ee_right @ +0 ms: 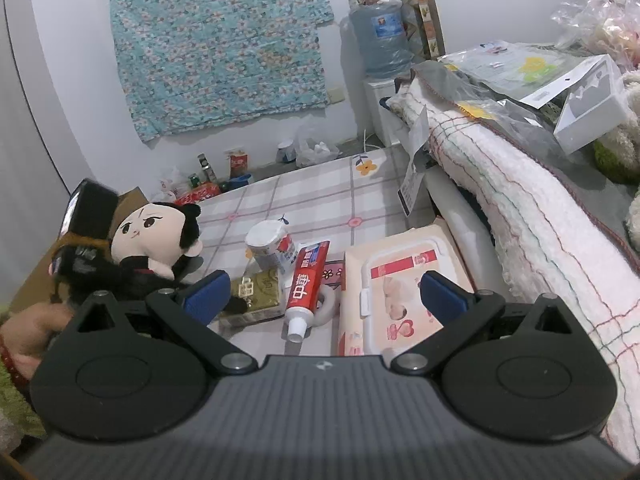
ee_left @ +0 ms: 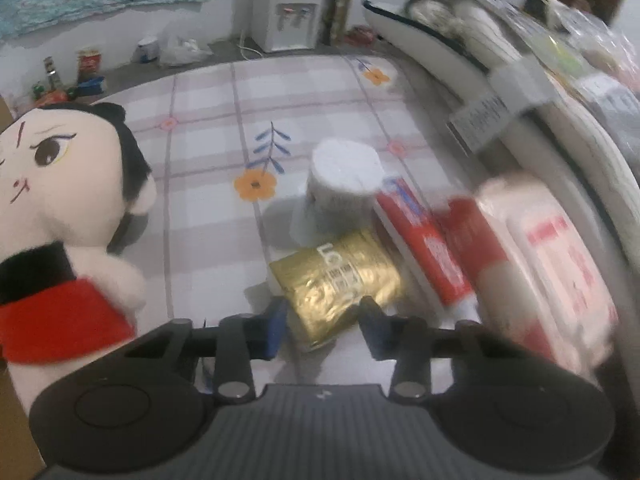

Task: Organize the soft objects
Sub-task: 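Grasp the gold LOVE tissue pack with the left tool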

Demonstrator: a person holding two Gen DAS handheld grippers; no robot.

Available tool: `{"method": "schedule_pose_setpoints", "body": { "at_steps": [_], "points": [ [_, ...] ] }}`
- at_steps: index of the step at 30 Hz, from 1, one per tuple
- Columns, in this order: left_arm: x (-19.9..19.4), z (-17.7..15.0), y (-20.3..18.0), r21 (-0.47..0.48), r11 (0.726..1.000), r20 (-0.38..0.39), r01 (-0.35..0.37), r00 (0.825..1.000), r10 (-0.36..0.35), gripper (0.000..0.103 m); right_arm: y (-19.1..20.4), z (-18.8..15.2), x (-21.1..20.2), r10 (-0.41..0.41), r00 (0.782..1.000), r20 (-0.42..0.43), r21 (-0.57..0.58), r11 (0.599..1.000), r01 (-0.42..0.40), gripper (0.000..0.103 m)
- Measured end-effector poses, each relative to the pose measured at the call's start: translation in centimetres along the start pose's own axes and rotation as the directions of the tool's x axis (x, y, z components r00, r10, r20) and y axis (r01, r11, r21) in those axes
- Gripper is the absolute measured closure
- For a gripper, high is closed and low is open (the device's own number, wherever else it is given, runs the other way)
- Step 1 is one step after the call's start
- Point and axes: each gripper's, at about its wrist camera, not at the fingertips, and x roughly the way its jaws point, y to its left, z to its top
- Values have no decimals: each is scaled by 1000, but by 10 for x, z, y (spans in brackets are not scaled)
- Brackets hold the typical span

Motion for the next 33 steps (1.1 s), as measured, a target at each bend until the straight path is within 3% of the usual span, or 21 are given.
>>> {"method": "schedule_pose_setpoints", "body": {
  "at_steps": [5,9,10,13,15,17,20,24,27,30,31,33],
  "points": [
    [-14,-21,-1,77,997,-24,-6,1000,8,62,8,-1,2,23,1000,-12,3,1000,-23,1],
    [-27,-22,-1,101,994,59,-27,998,21,57,19,-1,3,54,998,-15,6,999,-54,2],
    [-29,-19,-1,95,995,77,-33,997,25,54,21,-2,3,59,998,-16,5,998,-59,2],
    [-31,-9,-5,130,991,174,-35,985,12,33,24,-4,4,62,998,-24,3,998,-62,2],
    [-24,-7,-16,225,973,182,-56,983,15,31,22,-5,5,61,998,-32,3,998,-61,2],
    [-16,-6,-24,310,950,149,-39,989,-7,18,19,-6,7,54,998,-39,8,998,-54,2],
    [-9,-9,-33,411,911,142,-47,990,-13,11,10,-9,11,54,997,-54,27,998,-53,2],
    [7,-12,-46,519,854,109,-43,994,-17,11,4,-14,20,63,996,-69,43,997,-60,2],
    [21,-14,-53,548,835,68,-47,998,12,14,2,-18,24,71,995,-73,54,996,-67,2],
    [28,-21,-56,566,820,80,-79,996,41,26,0,-18,25,74,995,-73,57,996,-70,2],
    [27,-22,-57,571,816,91,-88,995,43,35,0,-18,25,73,995,-71,56,996,-69,2],
    [25,-23,-58,568,815,105,-113,992,64,38,0,-17,24,70,995,-67,52,996,-67,2]
  ]
}}
